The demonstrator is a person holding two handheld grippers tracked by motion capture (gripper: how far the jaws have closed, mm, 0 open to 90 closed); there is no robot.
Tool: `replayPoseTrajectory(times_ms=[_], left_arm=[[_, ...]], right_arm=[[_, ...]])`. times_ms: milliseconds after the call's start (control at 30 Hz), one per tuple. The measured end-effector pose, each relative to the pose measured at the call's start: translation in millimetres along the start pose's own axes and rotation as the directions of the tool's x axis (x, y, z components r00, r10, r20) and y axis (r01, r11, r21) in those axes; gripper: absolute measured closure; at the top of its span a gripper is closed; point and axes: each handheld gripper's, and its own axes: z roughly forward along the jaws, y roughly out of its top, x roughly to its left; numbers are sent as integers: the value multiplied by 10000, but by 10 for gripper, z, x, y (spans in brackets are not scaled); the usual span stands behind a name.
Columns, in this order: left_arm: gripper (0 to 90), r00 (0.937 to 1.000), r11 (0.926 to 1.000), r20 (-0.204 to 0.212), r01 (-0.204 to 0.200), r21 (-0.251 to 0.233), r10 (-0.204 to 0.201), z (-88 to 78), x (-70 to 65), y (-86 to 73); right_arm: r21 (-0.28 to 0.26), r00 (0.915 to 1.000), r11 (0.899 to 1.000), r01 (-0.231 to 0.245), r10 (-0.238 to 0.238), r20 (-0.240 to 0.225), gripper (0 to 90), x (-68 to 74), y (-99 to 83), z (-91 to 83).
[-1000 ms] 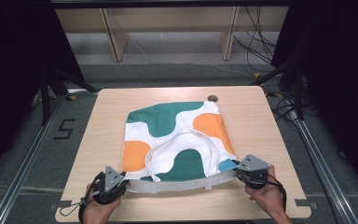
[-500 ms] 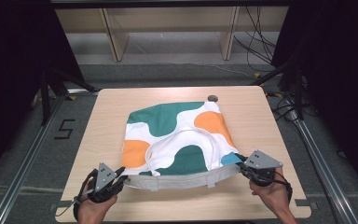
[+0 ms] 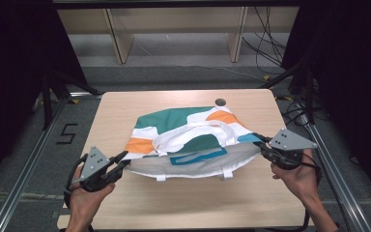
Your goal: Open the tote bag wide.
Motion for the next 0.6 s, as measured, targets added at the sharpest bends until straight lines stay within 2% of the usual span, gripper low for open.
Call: replayPoseTrajectory(times_ms=[100, 167, 233, 267, 300, 400, 467, 500, 600], left_arm=[[802, 9999, 9996, 86, 58, -265, -55, -35, 41, 136], [805, 9993, 9968, 36, 371, -704, -369, -79, 58, 199], [808, 9997, 9954, 146, 217, -931, -204, -132, 57, 264], [808, 9995, 9932, 175, 269, -1135, -251, -188, 39, 310], [810, 9998, 9921, 213, 91, -1254, -65, -208, 37, 338], [813, 9996, 9895, 267, 86, -1445, -48, -314, 2, 430], [814, 9997, 9867, 115, -193, -1613, 214, -389, 5, 511], [815, 9998, 9841, 92, -138, -1770, 157, -423, 12, 551], [817, 9998, 9755, 208, -9, -2200, 57, -477, 37, 665]], right_arm=[[-210, 9997, 9995, 221, -219, 82, 863, -62, 148, -63], [-329, 9995, 9990, 309, -307, 58, 864, -97, 240, -119], [-508, 9996, 9983, 278, -282, -61, 865, -115, 337, -193], [-592, 9987, 9969, 513, -514, -1, 866, -133, 390, -228], [-614, 9986, 9968, 516, -510, 123, 867, -134, 466, -291], [-799, 9963, 9932, 851, -838, 187, 869, -161, 591, -390], [-892, 9954, 9914, 954, -948, 110, 870, -174, 691, -486], [-942, 9952, 9908, 974, -977, 7, 870, -171, 723, -520], [-1081, 9913, 9854, 1312, -1295, 226, 871, -168, 858, -636]])
